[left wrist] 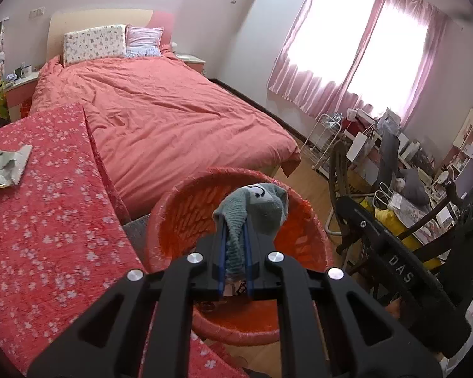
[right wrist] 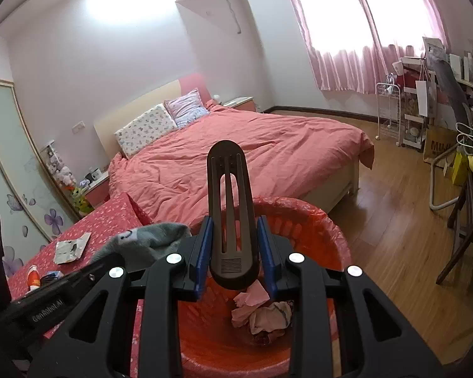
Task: Collect trash
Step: 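Open the left tool over the basket while the right tool opens to drop the clip, then grasp the blue snack wrapper on the bed with the left tool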
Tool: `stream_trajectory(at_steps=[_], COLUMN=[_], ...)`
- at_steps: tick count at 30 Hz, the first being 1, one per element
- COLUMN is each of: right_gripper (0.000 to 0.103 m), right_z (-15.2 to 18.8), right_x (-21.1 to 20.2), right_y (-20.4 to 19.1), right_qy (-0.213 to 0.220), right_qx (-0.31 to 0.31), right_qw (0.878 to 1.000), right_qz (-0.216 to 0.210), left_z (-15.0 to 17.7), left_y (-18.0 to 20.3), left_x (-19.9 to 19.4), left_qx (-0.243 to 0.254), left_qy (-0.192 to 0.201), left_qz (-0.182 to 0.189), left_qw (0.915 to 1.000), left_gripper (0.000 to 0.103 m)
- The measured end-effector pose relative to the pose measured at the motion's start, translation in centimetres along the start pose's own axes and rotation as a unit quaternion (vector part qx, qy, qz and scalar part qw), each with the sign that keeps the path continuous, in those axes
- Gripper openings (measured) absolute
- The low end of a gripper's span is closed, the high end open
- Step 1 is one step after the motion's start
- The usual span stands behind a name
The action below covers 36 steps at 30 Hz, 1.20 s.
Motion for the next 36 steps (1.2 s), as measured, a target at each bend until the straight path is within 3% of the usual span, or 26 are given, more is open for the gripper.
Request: stream_trajectory(at_steps=[2, 5, 6, 7, 9, 10, 15, 22, 36], right_gripper=[0.029, 0.030, 0.031, 0.033, 0.053, 0.055, 0.056, 0.056, 0.057], right_z=[0.0, 0.2, 0.3, 0.5, 0.5, 0.6, 0.8, 1.1, 4.9], right_x=[0.5, 1.1, 1.3, 1.5, 1.4, 1.3, 0.7, 0.3, -1.0], right_y=[0.2, 0.6, 0.7, 0.8, 1.0, 1.1, 0.5, -0.7, -6.8], right_qy=[-0.003, -0.015, -0.019, -0.024, -0.027, -0.026, -0.022, -0.027, -0.050], right_qx=[0.003, 0.004, 0.006, 0.007, 0.010, 0.011, -0.007, -0.016, -0.089], right_qw=[1.000, 1.000, 1.000, 1.000, 1.000, 1.000, 1.000, 0.999, 0.995], right_qz=[0.001, 0.000, 0.001, 0.002, 0.001, 0.001, 0.015, 0.014, -0.012], left_z=[0.2, 0.6, 0.7, 0.9, 1.1, 1.3, 2.4, 4.7, 9.8], left_y=[0.0, -0.3, -0.6, -0.8, -1.4, -1.7, -3.4, -6.2, -14.3], left_x=[0.7, 1.6, 1.7, 1.8, 1.6, 1.4, -0.4, -4.4, -13.9], left_qx=[0.000, -0.006, -0.008, -0.010, -0.011, -0.011, 0.004, 0.019, -0.031], left_qy=[-0.006, -0.019, -0.021, -0.022, -0.024, -0.024, -0.023, -0.024, -0.016], left_qz=[-0.003, -0.008, -0.011, -0.014, -0.024, -0.031, -0.077, -0.141, -0.250], left_qw=[1.0000, 0.9998, 0.9997, 0.9996, 0.9993, 0.9992, 0.9967, 0.9895, 0.9677], left_gripper=[0.015, 0.043, 0.049, 0.049, 0.052, 0.053, 0.063, 0.070, 0.076])
Point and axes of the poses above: each gripper's, at about its wrist camera, not at the fingertips, and x roughly the way its jaws point, y to its right, z to its underside, the point moved 3 cm from there along x, roughly the way its jaws point, and after that the axes turned 14 degrees about x, right-handed, at the moved point
